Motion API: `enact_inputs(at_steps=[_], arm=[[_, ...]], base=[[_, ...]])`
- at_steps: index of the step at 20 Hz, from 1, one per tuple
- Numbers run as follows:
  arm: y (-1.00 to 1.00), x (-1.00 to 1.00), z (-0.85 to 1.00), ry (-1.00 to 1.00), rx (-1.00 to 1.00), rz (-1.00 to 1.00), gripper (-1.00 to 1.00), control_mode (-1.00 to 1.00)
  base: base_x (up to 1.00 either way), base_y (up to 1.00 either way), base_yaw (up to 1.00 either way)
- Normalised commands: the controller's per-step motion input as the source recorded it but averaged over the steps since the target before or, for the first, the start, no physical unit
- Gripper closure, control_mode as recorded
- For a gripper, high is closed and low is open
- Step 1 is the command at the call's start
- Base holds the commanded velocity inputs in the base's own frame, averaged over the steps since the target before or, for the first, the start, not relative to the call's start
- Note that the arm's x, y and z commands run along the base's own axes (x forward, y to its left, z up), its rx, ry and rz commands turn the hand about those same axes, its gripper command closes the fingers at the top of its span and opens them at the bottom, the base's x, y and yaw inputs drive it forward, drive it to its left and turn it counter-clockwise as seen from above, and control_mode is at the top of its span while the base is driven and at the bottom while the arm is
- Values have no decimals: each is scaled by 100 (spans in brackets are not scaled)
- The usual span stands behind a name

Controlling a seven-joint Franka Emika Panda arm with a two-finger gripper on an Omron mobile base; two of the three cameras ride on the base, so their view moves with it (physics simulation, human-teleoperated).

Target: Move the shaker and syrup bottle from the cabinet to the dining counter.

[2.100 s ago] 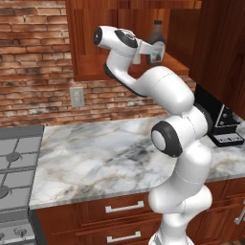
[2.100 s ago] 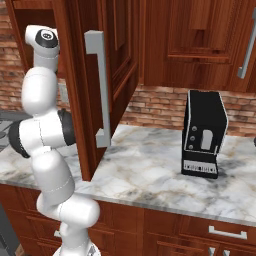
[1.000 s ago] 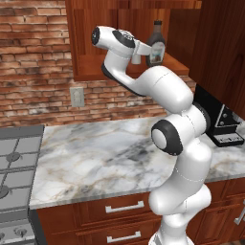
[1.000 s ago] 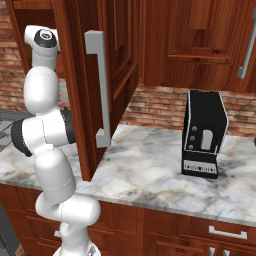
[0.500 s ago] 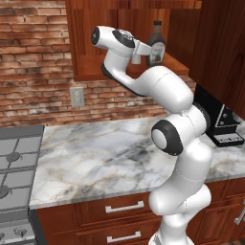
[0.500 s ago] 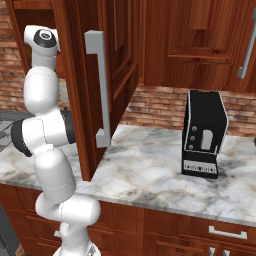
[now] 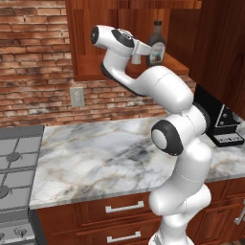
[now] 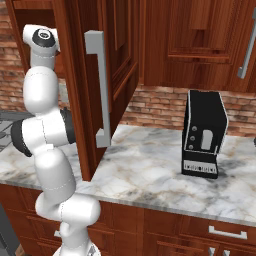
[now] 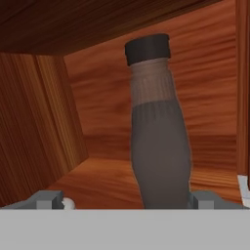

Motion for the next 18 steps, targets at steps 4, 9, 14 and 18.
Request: enact_inputs(at_steps=[4,9,14,18], arm=[[16,0,4,0,1,-5,-100,-100],[15,-3,6,0,1,-6,-100,-100],[11,-7,6,0,0,-9,-100,-100],[-9,0,2,0,0,-6,-100,-100]], base=[[0,0,0],[0,0,0],[0,0,0],[0,0,0]])
